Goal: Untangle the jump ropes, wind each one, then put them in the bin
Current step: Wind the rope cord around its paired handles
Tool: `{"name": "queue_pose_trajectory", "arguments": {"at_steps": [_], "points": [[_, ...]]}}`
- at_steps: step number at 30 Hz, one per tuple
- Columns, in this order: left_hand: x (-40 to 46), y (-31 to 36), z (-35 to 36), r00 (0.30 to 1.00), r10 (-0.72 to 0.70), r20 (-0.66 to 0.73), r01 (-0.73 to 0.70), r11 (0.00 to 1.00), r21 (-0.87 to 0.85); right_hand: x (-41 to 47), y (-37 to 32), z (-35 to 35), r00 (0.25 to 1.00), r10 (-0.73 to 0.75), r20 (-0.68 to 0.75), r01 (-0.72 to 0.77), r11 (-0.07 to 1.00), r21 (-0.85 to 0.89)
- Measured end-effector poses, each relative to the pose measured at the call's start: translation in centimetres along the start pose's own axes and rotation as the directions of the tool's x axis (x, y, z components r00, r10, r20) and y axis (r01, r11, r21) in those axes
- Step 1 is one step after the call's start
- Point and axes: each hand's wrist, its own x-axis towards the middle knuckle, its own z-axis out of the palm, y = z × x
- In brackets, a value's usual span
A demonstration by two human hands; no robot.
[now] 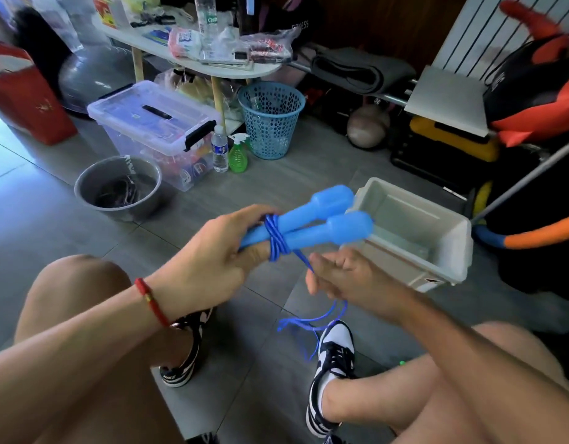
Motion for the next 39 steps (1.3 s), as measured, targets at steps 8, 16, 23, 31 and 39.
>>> {"name": "queue_pose_trajectory", "arguments": {"at_steps": [8,16,23,31,39], "points": [[2.6,-3.7,1.7,0.98,-0.197,-0.016,0.198,0.979,0.045,-1.1,0.3,3.5,0.907,-0.159,-0.389,0.01,0.933,-0.359],[3.5,-4.6,4.0,0.983,-0.102,-0.152,0.139,0.958,0.251,0.6,-1.0,4.6,0.852,0.197,-0.486,-0.11,0.973,0.202],[4.4,-4.3,6.3,0.981,0.149,-0.128,-0.046,0.809,0.585,3.4,-3.2,4.5,0.743,0.294,-0.601,-0.017,0.906,0.423],[3.4,-4.0,7.2,0.971,0.233,-0.046,-0.161,0.787,0.595,4.6,-1.6,3.9,0.727,0.285,-0.624,0.071,0.873,0.482],[4.4,-3.9,5.3,0.905,-0.362,0.225,0.422,0.686,-0.593,2.7,0.6,1.8,0.882,-0.085,-0.463,0.172,0.974,0.15]]}}
